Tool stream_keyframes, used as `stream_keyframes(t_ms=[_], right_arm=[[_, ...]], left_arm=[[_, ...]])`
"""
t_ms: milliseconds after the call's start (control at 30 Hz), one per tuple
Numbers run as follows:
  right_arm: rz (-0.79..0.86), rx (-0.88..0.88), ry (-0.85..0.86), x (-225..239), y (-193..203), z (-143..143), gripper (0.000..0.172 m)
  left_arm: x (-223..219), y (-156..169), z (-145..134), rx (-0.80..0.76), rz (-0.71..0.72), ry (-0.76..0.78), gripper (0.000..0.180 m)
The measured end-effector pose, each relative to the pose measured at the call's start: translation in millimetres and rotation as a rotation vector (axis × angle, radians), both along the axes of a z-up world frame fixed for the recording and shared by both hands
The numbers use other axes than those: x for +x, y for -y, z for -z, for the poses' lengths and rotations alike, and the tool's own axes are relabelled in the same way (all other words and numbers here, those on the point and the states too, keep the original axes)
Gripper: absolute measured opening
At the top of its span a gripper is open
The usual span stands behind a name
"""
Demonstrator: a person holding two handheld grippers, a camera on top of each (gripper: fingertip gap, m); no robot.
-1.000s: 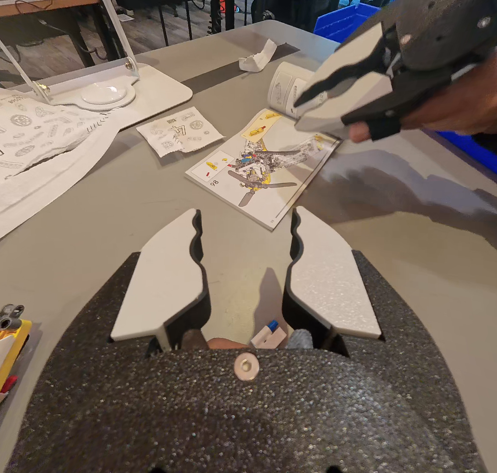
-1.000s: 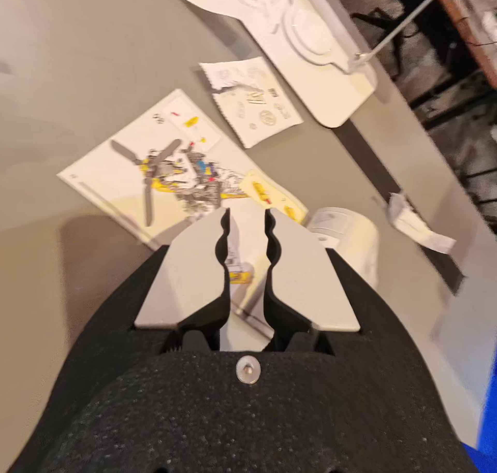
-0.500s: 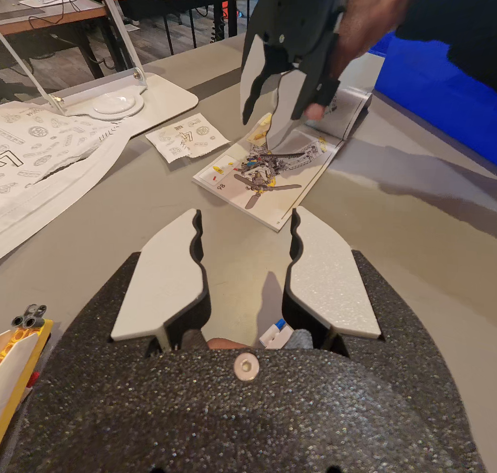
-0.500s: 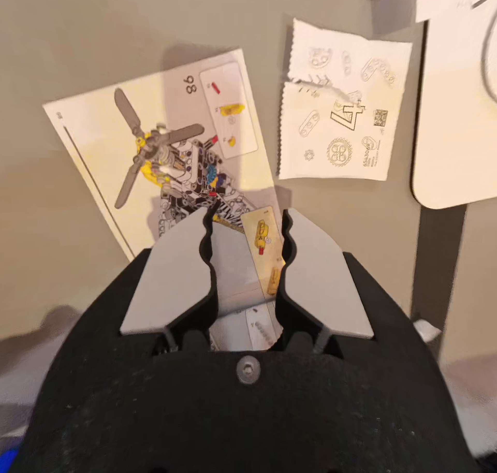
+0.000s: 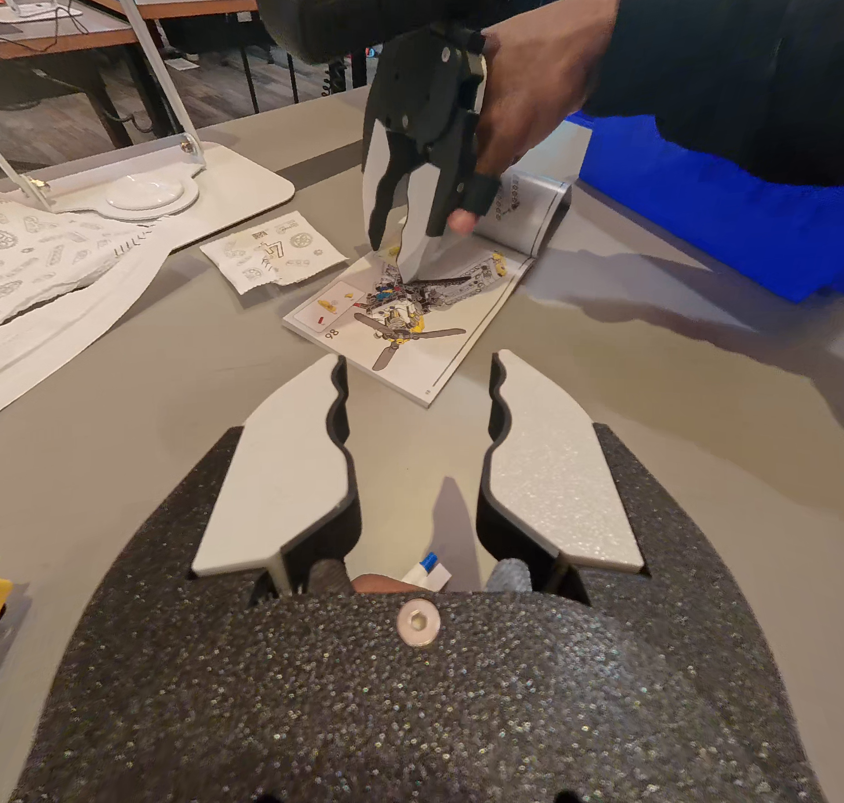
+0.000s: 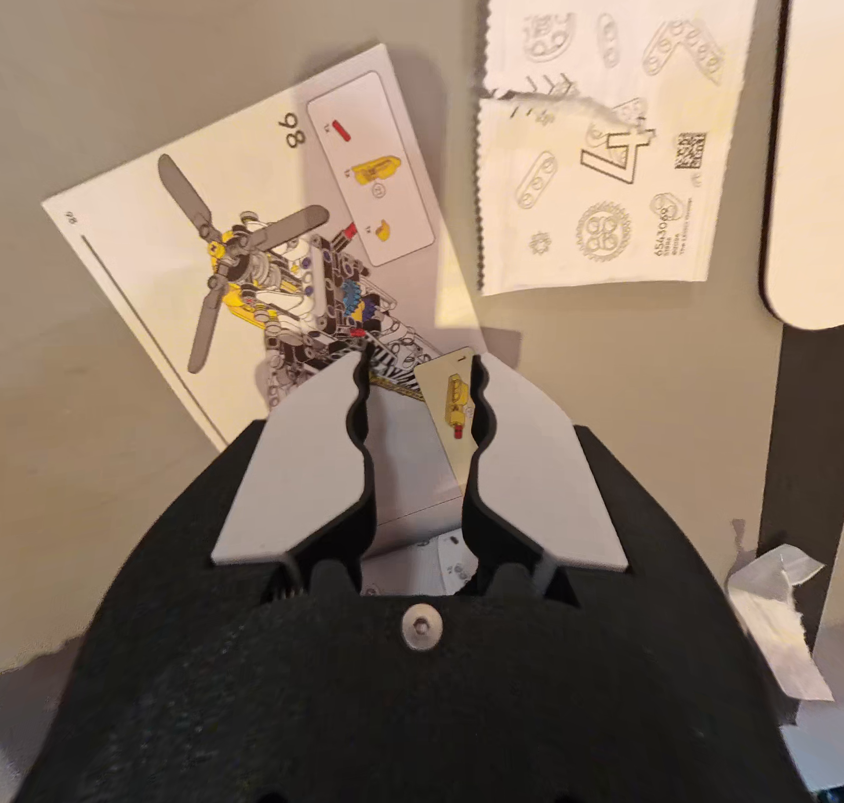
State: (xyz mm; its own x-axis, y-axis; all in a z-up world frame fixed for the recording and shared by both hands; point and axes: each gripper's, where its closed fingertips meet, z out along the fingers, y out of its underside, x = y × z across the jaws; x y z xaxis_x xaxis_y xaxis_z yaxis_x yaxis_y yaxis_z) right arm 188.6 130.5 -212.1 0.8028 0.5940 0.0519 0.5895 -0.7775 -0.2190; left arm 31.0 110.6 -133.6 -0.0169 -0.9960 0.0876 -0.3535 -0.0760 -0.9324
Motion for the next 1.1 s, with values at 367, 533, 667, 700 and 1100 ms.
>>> stream_keyframes(t_ms=[367,533,667,700,1100], right_arm=[[-0.019,0.006,-0.068,-2.7,-5.9,-0.2,0.056],[-0.010,-0.035,-0.097,-9.3,2.3,3.7,0.062],[0.005,-0.051,-0.097,-27.5,16.6,3.6,0.063],[0.007,-0.050,-0.092,-32.6,20.4,3.8,0.064],[-0.487,0.166,-0.082,-119.0,33.1,-20.9,0.063]], left_arm=[[2.8,5.8,5.9,-0.051,0.024,-0.002,0.060],[2.1,5.2,6.8,-0.060,0.028,-0.009,0.060],[0.9,4.7,12.4,-0.065,0.027,-0.050,0.060],[0.4,5.0,14.9,-0.057,0.029,-0.068,0.060],[-1.5,9.7,28.7,-0.106,0.075,-0.151,0.061]])
